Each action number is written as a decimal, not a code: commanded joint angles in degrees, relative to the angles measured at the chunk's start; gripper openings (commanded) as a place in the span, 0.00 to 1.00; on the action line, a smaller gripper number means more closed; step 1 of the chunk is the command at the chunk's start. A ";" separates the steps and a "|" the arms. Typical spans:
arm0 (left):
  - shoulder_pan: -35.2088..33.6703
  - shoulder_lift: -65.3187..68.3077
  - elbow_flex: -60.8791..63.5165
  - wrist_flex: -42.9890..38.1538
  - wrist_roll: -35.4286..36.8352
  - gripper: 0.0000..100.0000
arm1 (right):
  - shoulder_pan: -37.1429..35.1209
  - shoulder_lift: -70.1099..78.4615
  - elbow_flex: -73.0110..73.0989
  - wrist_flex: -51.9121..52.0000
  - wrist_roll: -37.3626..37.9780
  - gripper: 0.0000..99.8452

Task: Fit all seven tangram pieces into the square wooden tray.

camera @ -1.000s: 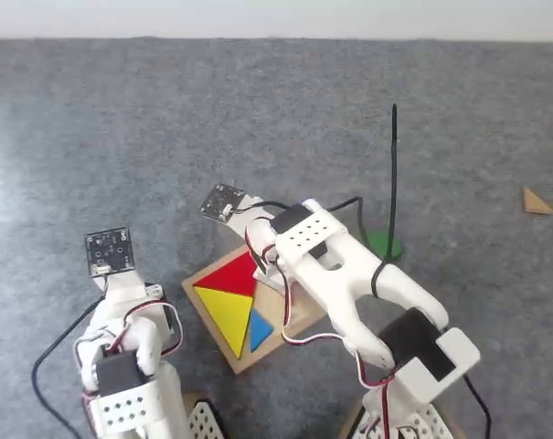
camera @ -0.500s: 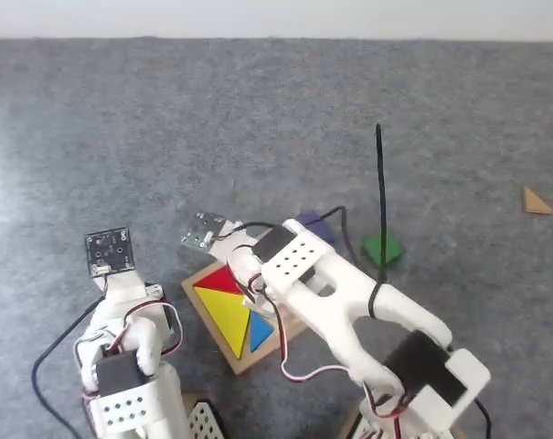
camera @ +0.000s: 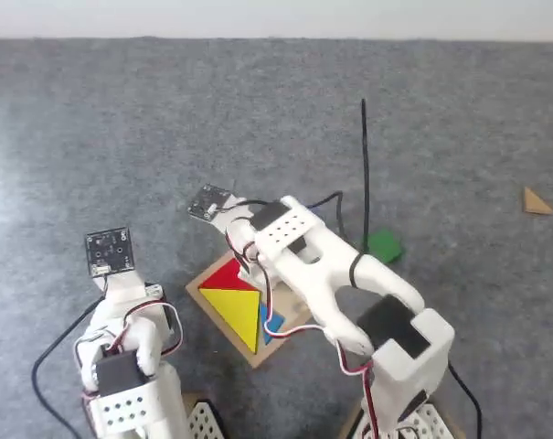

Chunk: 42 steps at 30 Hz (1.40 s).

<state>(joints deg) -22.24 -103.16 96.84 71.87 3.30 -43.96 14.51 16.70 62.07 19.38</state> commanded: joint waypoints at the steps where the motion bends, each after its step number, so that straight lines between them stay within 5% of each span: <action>1: 0.00 -1.05 -0.40 0.44 -0.26 0.01 | 1.10 -0.57 -2.90 -1.19 1.32 0.01; 16: 0.00 -1.05 -0.40 0.44 -0.26 0.01 | 1.10 -6.81 -7.21 6.73 0.88 0.01; 32: 0.00 -1.05 -0.40 0.44 -0.26 0.01 | 1.01 -22.64 15.47 -0.75 0.88 0.01; 42: 0.00 -1.05 -0.40 0.44 -0.26 0.01 | 13.85 -24.13 16.79 -3.03 -4.04 0.01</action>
<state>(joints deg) -22.24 -103.16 96.84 71.87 3.30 -32.53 -6.59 33.41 60.22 16.13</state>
